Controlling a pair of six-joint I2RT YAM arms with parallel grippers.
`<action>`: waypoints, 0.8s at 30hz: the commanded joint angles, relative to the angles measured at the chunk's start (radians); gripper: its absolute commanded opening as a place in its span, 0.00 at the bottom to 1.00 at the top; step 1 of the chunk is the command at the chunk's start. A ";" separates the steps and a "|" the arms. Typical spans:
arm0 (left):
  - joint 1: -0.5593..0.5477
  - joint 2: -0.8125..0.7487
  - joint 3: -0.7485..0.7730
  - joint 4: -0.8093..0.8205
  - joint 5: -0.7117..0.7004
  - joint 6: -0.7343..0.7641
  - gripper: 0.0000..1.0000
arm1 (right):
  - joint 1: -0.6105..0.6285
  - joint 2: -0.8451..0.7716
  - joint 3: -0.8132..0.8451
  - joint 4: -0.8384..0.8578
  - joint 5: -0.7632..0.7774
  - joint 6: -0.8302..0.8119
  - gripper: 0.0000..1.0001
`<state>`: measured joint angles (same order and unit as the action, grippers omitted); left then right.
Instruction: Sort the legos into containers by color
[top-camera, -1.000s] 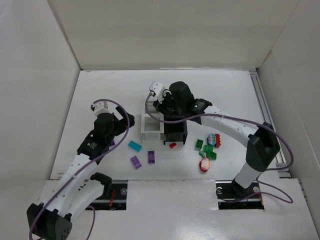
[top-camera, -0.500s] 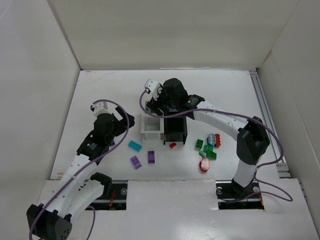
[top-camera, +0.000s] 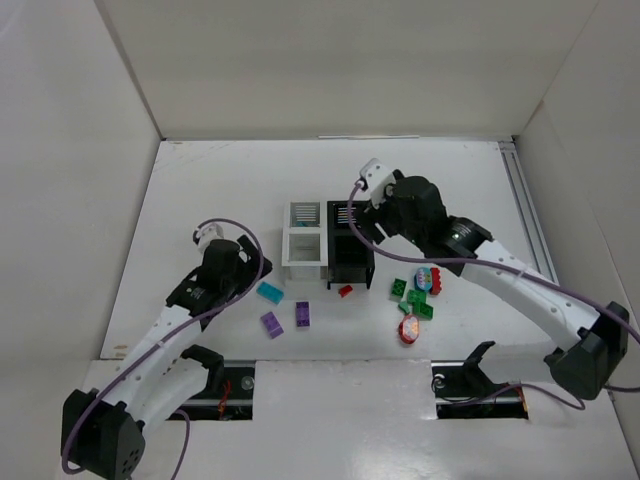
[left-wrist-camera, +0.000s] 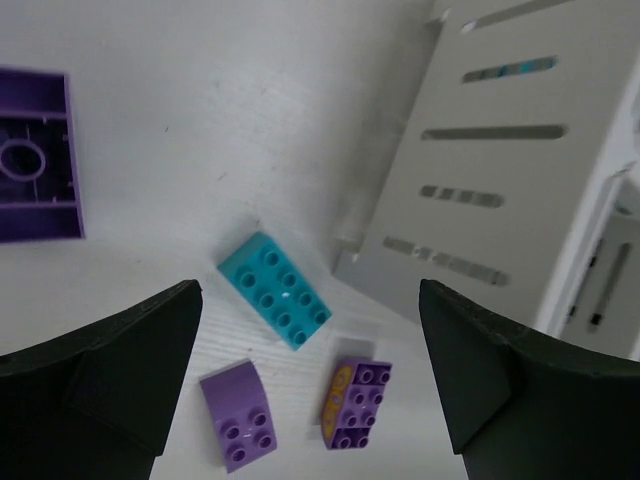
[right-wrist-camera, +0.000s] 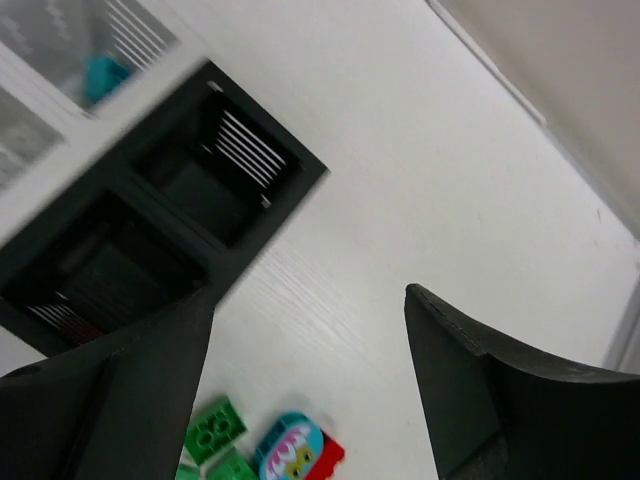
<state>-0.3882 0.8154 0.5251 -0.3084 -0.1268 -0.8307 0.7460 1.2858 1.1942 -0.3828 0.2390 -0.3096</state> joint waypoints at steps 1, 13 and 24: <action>-0.027 0.020 -0.066 0.011 0.035 -0.058 0.87 | -0.084 -0.072 -0.083 -0.082 0.111 0.046 0.82; -0.051 0.238 -0.030 -0.060 -0.023 -0.277 0.84 | -0.272 -0.147 -0.180 -0.130 0.000 0.055 0.82; -0.051 0.444 0.110 -0.181 -0.089 -0.404 0.72 | -0.350 -0.180 -0.239 -0.139 0.034 0.055 0.83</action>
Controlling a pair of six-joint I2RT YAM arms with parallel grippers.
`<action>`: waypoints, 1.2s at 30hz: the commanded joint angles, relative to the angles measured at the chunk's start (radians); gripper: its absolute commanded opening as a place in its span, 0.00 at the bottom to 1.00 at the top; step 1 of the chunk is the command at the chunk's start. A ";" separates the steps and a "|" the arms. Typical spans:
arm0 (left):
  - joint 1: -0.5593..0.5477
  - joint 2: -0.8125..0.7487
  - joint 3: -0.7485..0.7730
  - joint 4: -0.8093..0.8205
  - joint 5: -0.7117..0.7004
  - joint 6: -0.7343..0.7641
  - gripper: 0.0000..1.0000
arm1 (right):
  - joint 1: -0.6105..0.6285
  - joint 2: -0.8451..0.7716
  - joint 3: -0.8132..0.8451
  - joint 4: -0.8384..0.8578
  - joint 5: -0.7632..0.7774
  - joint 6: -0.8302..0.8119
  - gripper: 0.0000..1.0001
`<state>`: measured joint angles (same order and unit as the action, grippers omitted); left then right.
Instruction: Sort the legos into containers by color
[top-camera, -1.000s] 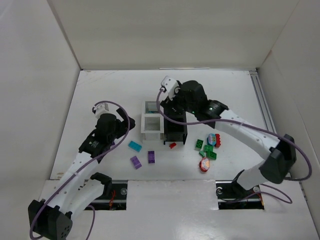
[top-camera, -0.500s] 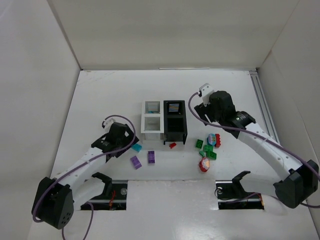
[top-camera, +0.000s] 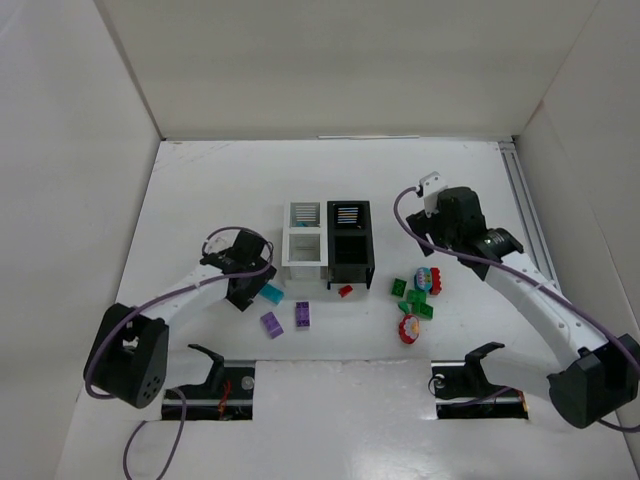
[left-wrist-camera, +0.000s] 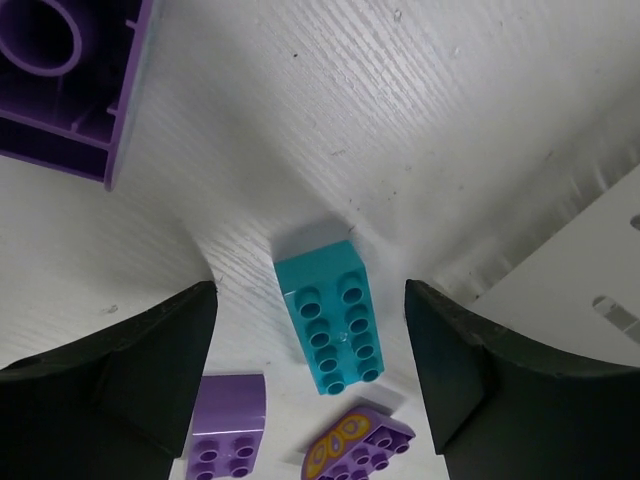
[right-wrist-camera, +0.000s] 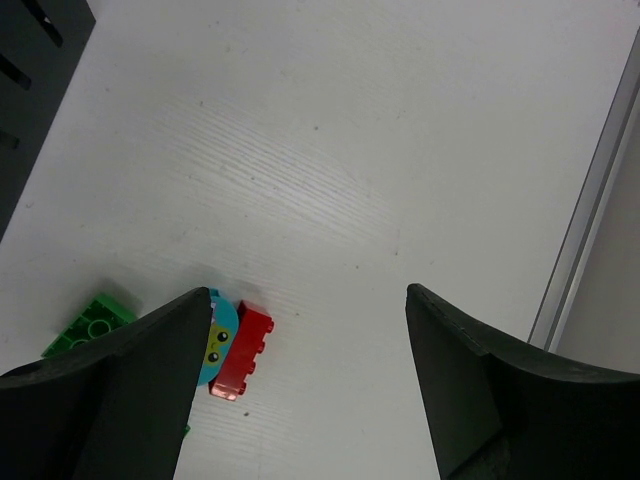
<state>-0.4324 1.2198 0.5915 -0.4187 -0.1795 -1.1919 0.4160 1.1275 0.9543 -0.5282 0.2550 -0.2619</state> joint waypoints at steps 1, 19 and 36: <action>-0.006 0.056 0.044 -0.087 -0.046 -0.057 0.72 | -0.020 -0.021 -0.009 0.007 0.018 0.007 0.83; -0.040 0.150 0.157 -0.184 -0.092 -0.077 0.27 | -0.092 0.025 -0.052 0.036 -0.025 -0.013 0.83; -0.061 -0.188 0.524 -0.040 -0.347 0.369 0.21 | -0.092 -0.104 -0.081 0.036 0.023 -0.013 0.83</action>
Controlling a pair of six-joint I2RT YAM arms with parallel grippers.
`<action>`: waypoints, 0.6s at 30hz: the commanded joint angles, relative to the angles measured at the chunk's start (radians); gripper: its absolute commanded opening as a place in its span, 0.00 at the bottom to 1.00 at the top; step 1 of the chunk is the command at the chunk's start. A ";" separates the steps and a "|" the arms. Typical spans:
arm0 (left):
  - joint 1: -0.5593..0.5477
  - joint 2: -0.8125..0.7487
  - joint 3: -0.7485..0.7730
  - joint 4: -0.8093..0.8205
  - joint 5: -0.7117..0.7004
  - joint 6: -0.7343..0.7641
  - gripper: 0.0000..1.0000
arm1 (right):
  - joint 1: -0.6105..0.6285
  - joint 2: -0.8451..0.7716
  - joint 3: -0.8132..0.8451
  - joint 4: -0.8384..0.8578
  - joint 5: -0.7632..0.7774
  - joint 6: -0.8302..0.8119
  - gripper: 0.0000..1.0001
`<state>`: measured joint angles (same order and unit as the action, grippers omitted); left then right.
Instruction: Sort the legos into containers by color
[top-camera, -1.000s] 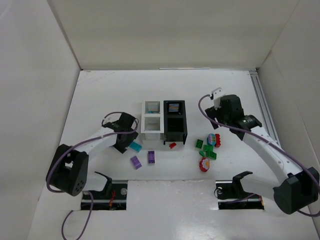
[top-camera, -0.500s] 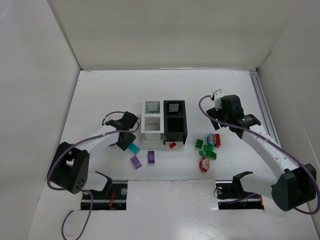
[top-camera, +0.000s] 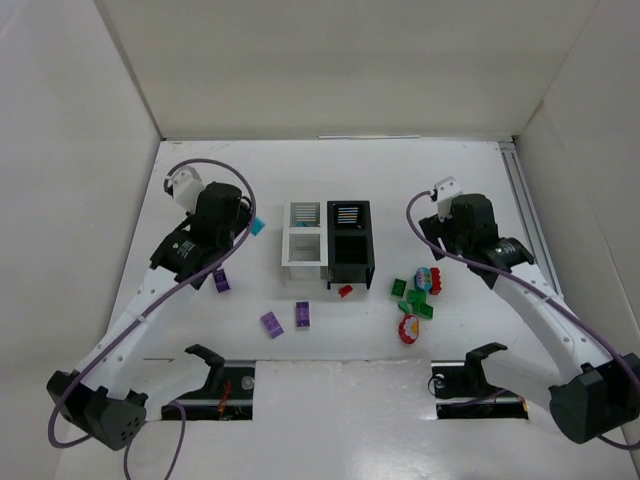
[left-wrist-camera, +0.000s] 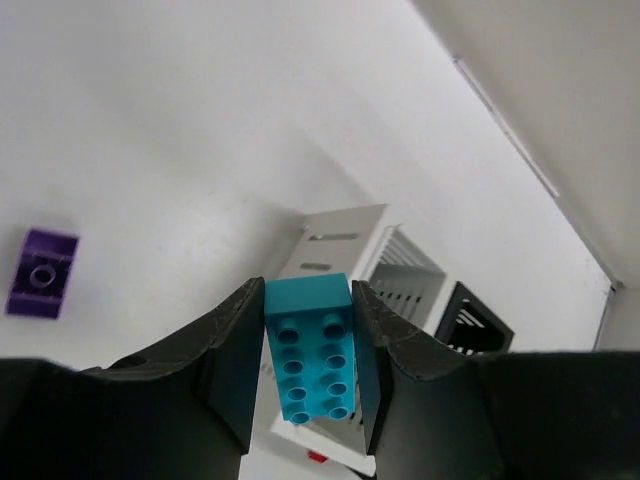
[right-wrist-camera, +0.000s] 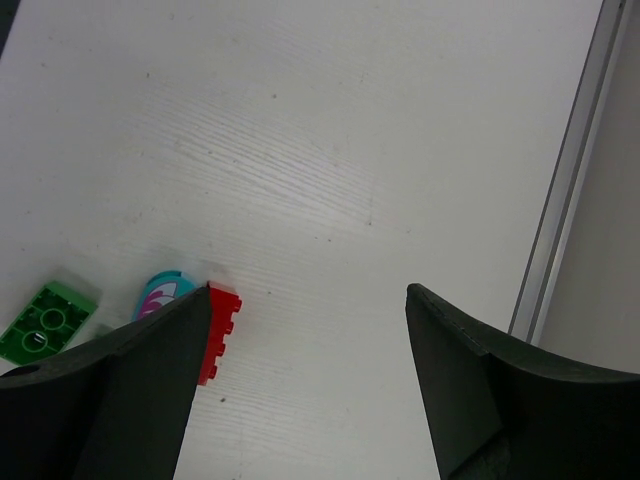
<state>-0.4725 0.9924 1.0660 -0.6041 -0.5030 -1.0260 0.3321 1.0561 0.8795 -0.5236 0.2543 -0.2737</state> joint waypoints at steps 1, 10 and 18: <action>-0.034 0.061 0.086 0.202 -0.032 0.223 0.21 | -0.008 -0.033 -0.007 0.031 0.034 -0.001 0.83; -0.192 0.417 0.292 0.283 -0.296 0.325 0.25 | -0.008 -0.042 0.004 0.021 0.092 -0.001 0.83; -0.192 0.523 0.206 0.489 -0.312 0.377 0.33 | -0.018 -0.022 -0.014 -0.013 0.102 0.041 0.83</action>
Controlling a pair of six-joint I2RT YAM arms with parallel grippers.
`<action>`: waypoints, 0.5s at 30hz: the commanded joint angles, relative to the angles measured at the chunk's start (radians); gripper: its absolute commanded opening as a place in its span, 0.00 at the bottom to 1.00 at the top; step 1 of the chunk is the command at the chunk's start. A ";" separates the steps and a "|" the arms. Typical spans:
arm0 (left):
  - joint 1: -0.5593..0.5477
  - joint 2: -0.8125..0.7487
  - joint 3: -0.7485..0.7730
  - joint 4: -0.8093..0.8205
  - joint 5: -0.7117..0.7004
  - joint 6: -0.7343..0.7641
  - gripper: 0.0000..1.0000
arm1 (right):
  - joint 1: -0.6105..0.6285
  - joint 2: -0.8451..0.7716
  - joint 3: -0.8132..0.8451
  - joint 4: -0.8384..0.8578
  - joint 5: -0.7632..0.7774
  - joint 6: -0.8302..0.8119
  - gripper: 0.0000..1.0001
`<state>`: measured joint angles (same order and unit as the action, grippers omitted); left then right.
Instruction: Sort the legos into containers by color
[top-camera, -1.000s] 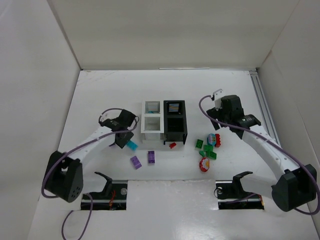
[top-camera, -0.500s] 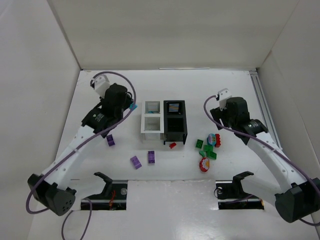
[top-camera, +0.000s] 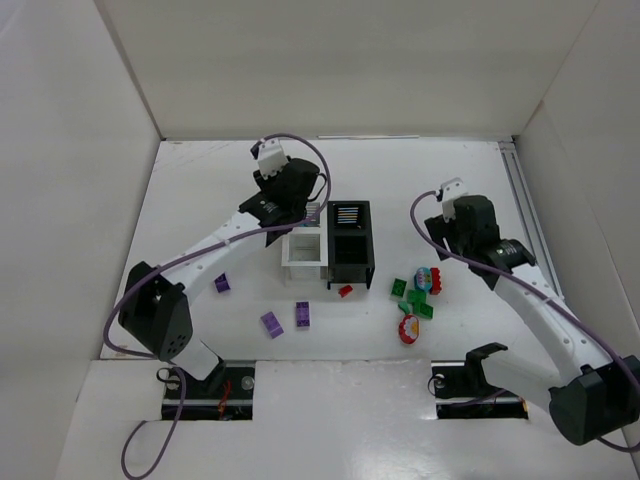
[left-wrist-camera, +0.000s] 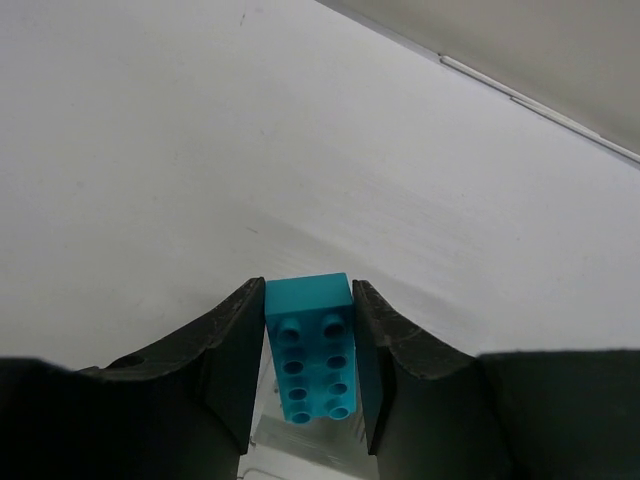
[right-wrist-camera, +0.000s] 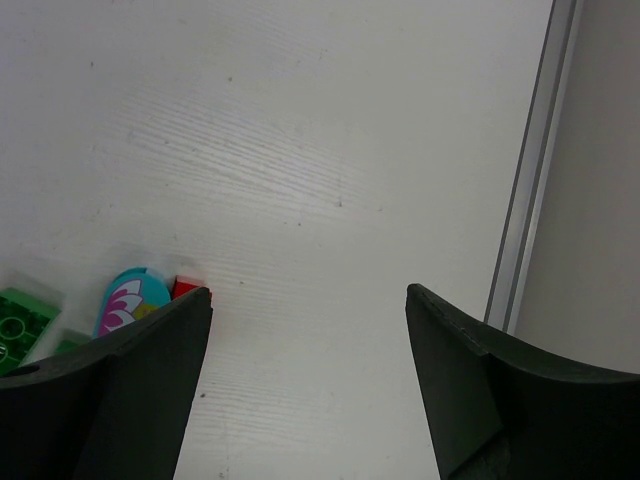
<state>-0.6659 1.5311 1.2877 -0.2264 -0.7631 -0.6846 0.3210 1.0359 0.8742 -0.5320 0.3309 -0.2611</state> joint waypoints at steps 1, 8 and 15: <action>0.002 -0.003 -0.016 0.120 -0.039 0.036 0.35 | -0.007 -0.002 -0.018 -0.005 0.025 0.028 0.83; 0.002 0.038 -0.036 0.177 0.013 0.057 0.38 | -0.007 0.007 -0.057 -0.016 0.036 0.068 0.83; 0.002 -0.026 -0.111 0.162 0.034 0.022 0.58 | -0.016 0.027 -0.057 -0.063 0.075 0.146 0.83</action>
<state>-0.6655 1.5715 1.2129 -0.0868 -0.7406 -0.6533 0.3153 1.0607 0.8154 -0.5789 0.3672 -0.1730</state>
